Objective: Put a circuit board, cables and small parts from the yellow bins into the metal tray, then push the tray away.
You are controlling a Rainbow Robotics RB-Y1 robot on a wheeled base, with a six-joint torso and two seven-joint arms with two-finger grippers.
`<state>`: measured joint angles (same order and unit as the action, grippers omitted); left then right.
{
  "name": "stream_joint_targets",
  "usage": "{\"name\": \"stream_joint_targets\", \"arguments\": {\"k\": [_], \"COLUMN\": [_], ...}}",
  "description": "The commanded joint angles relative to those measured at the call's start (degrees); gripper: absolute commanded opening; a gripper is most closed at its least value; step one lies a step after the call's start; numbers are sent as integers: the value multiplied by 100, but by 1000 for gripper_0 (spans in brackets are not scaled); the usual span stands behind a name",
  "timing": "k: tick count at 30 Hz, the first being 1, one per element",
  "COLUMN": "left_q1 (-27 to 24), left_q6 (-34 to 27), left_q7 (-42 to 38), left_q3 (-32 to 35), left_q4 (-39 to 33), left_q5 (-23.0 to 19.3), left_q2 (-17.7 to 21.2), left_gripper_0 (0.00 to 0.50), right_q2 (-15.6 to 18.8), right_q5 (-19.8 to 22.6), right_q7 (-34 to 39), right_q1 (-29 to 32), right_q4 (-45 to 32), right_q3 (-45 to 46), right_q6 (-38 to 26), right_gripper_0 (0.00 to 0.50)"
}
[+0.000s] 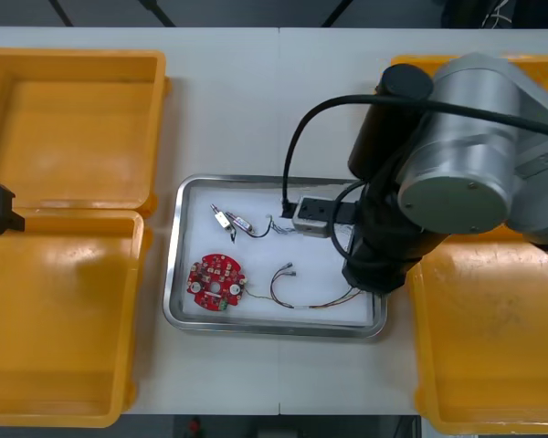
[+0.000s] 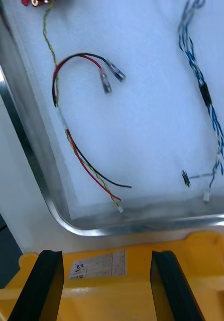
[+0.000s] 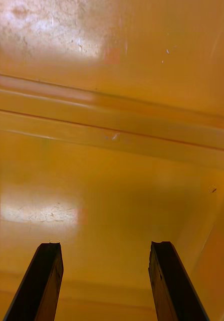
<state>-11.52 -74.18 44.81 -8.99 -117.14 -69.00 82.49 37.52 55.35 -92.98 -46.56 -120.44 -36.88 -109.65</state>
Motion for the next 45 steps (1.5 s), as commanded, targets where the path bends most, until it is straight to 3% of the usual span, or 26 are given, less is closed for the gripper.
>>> {"name": "stream_joint_targets", "arguments": {"k": [1, 5, 10, 22, 34, 45], "left_q1": [317, 361, 352, 361, 361, 361], "left_q6": [44, 44, 35, 35, 35, 35], "left_q7": [502, 520, 546, 572, 572, 572], "left_q3": [46, 46, 46, 46, 46, 46], "left_q4": [-239, -310, -398, -477, -477, -477], "left_q5": [19, 71, 80, 353, 353, 353], "left_q2": [92, 92, 65, -119, -119, -119], "left_gripper_0": [500, 500, 500, 500, 500, 500], "right_q2": [-606, -878, -1186, -1661, -1705, -1784], "right_q5": [-394, -692, -1413, -2169, -2749, -2978], "right_q7": [-299, -264, -194, -141, -141, -106], "right_q1": [-292, -292, -257, -11, 516, 675], "right_q4": [-32, -32, 12, 680, 724, 794], "right_q3": [-496, -830, -1498, -2403, -2719, -2886], "right_q6": [57, 145, 374, 1007, 1349, 1349], "right_gripper_0": [500, 500, 500, 500, 500, 500]}}
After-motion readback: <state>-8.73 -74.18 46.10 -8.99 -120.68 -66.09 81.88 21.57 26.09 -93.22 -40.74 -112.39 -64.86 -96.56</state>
